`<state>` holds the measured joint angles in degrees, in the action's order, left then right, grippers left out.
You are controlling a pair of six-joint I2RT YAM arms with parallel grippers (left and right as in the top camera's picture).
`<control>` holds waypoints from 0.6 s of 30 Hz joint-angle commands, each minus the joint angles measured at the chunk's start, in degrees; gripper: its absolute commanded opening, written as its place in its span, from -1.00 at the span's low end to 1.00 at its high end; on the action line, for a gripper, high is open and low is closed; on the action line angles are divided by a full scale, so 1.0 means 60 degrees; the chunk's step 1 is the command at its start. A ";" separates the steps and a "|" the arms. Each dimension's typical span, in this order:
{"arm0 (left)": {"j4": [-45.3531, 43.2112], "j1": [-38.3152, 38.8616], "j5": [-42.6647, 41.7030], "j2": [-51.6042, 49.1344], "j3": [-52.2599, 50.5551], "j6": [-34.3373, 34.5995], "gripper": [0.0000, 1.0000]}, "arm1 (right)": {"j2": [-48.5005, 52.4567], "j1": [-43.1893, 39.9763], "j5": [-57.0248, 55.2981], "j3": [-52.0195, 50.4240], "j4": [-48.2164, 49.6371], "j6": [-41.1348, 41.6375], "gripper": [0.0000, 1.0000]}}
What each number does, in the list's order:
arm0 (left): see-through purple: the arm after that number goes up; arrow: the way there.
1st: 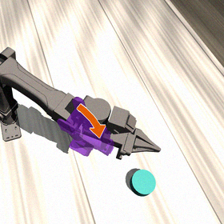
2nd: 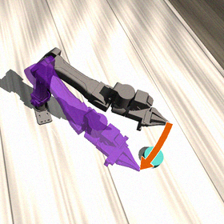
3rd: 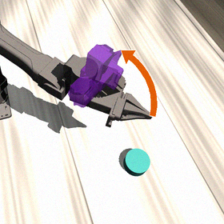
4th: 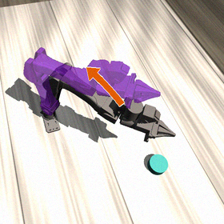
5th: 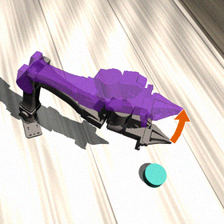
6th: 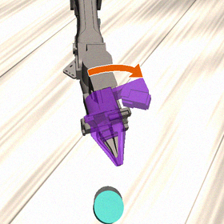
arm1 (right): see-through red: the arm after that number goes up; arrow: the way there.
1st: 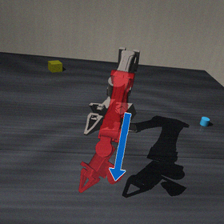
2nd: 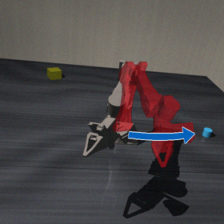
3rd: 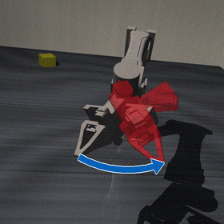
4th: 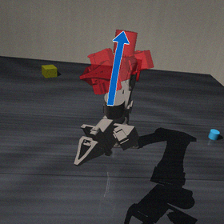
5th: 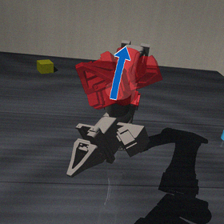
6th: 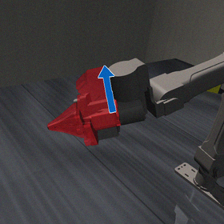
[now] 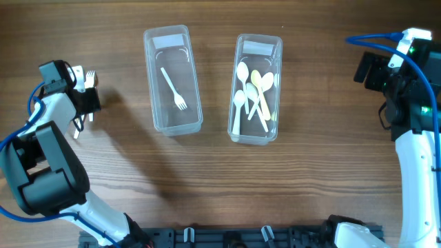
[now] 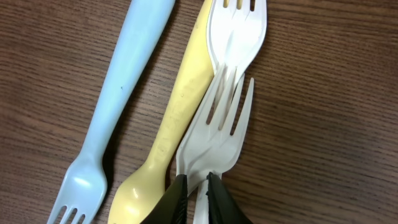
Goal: Pack container
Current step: 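Return the left gripper to the forks and grasp a white fork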
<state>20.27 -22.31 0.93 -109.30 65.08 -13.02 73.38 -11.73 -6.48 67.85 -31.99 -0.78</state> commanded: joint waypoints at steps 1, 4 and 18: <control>-0.0062 -0.0080 -0.0160 -0.0091 -0.0044 -0.0044 -0.77 | 0.0044 0.0004 -0.0018 0.0029 0.0033 -0.0102 0.99; -0.0098 -0.0076 -0.0299 -0.0080 -0.0007 0.0011 -0.09 | 0.0044 0.0004 -0.0018 0.0029 0.0033 -0.0102 0.99; -0.0827 -0.0051 -0.1053 -0.0022 0.0022 -0.1271 0.25 | 0.0044 0.0004 -0.0018 0.0029 0.0033 -0.0098 0.99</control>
<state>16.01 -22.31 -2.96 -109.30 65.08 -16.43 73.38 -11.73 -6.48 67.85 -31.99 -0.78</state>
